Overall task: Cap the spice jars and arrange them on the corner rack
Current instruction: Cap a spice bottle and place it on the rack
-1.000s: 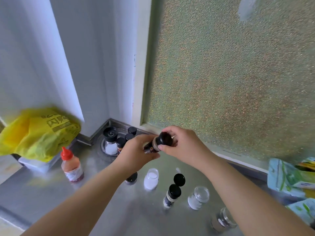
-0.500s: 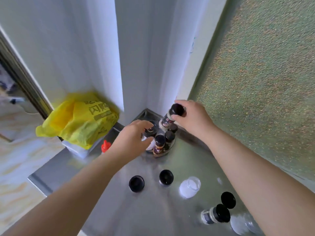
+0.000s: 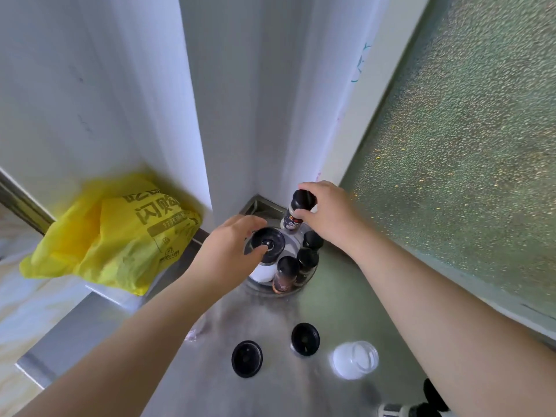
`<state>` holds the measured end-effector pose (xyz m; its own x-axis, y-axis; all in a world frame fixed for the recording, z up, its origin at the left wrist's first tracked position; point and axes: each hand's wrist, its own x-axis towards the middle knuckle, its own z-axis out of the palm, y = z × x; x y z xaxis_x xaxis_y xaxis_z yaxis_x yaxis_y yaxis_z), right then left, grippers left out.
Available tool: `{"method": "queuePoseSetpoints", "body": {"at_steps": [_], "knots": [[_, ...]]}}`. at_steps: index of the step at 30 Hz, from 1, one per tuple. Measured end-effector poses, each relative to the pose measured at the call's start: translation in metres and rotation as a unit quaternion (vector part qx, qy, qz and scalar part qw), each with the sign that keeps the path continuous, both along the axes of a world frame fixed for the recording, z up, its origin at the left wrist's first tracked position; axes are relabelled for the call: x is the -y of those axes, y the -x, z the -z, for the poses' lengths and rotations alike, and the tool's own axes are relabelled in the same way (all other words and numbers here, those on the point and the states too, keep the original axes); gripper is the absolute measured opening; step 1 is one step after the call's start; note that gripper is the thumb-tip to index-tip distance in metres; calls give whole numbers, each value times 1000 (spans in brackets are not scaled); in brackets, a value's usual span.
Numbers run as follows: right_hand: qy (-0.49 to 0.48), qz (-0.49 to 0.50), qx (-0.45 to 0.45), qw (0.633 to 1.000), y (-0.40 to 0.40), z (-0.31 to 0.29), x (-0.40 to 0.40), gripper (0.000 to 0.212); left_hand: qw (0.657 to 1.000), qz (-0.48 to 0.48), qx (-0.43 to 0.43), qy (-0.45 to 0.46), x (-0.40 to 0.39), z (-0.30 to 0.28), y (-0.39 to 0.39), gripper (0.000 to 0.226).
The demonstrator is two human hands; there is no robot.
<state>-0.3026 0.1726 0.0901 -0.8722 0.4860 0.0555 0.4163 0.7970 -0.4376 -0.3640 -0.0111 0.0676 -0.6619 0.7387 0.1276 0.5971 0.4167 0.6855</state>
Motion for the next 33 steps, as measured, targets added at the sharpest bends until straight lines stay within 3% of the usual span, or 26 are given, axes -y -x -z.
{"method": "queuePoseSetpoints", "body": {"at_steps": [3,6,11,16,23,33], "knots": [[8,-19,61,998,1,21,-1,31,1000,1,8,0,-4,7,4,37],[3,-29,128,991,-1,39,3,48,1000,2,15,0,-6,14,6,37],[-21,-40,199,979,0,55,4,55,1000,1,12,3,-6,24,4,38],[-19,-44,201,978,-5,58,4,59,1000,8,-2,12,-4,30,-2,37],[8,-28,84,996,-54,39,8,52,999,30,16,12,-4,30,-35,36],[55,29,144,988,-193,40,2,48,983,157,73,52,-33,52,-133,40]]}}
